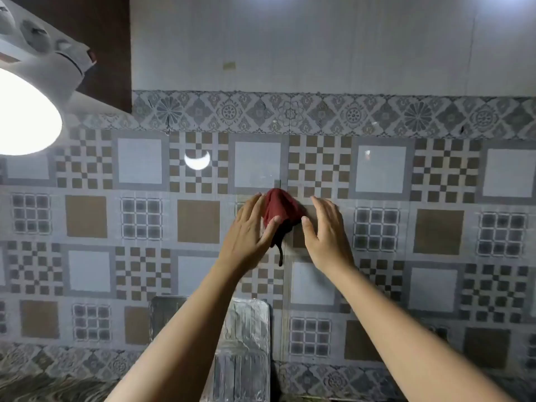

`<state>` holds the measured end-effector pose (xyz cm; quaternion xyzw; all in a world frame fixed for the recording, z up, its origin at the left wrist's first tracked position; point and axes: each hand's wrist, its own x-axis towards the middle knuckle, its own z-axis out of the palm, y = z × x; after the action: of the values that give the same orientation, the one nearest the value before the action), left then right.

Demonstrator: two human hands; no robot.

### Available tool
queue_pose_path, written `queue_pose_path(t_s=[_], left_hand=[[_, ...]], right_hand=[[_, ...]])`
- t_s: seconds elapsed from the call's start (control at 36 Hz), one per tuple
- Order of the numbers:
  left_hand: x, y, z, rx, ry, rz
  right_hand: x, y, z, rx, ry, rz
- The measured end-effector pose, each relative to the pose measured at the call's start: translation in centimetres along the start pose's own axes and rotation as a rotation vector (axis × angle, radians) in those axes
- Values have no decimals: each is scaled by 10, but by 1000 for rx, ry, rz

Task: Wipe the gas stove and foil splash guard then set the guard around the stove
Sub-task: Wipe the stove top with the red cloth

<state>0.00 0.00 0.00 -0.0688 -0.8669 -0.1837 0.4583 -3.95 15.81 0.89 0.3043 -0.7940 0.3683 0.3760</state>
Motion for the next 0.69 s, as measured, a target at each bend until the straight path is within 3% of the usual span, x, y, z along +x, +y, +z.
queue_pose_path(t_s=[0.28,0.58,0.69], left_hand=[[54,-31,18,-178,-8,-4],[75,-54,47,-254,-32,47],[75,-54,47,-231,-38,68]], right_hand=[[41,3,44,302,-65,108],[52,30,68,295,-141,204],[61,27,55,262,-62,152]])
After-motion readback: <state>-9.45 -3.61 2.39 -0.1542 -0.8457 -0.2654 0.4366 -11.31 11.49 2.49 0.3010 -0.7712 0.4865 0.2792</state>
